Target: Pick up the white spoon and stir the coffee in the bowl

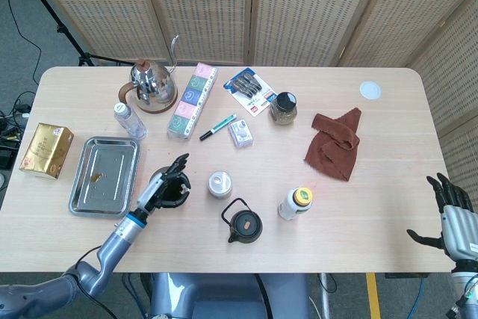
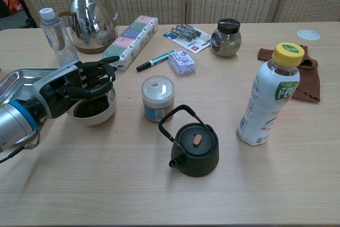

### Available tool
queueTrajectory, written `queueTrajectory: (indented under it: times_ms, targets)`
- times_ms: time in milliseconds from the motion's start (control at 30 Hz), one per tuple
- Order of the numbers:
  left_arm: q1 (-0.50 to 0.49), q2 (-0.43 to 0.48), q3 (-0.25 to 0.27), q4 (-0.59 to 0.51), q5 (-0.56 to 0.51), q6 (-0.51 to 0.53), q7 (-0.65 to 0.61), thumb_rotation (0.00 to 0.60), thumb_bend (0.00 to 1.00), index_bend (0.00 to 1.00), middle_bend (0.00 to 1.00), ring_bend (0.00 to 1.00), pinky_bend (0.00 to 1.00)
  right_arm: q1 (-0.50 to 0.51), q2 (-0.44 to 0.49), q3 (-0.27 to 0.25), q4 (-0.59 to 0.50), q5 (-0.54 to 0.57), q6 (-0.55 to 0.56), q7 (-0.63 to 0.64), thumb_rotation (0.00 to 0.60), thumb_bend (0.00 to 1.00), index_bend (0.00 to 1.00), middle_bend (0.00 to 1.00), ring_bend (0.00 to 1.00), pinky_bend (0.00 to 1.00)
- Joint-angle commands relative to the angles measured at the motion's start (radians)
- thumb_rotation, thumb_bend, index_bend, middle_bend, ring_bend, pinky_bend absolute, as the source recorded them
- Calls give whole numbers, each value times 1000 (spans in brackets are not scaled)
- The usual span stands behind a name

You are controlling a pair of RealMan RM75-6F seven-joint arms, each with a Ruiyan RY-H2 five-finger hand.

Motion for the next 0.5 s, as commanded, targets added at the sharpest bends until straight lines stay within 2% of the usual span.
queueTrajectory:
  times_ms: [33,500]
  targets:
    - [5,3,5,4,-7,-8,-11,600,478,663,0,0,0,0,0,0,0,0,-1,0,600,0,0,0,0,0]
    - [25,-16,1,79,-19,5,-30,600,478,664,0,0,0,3,-7,-2,1,3,-5,-13,600,0,0,0,0,0]
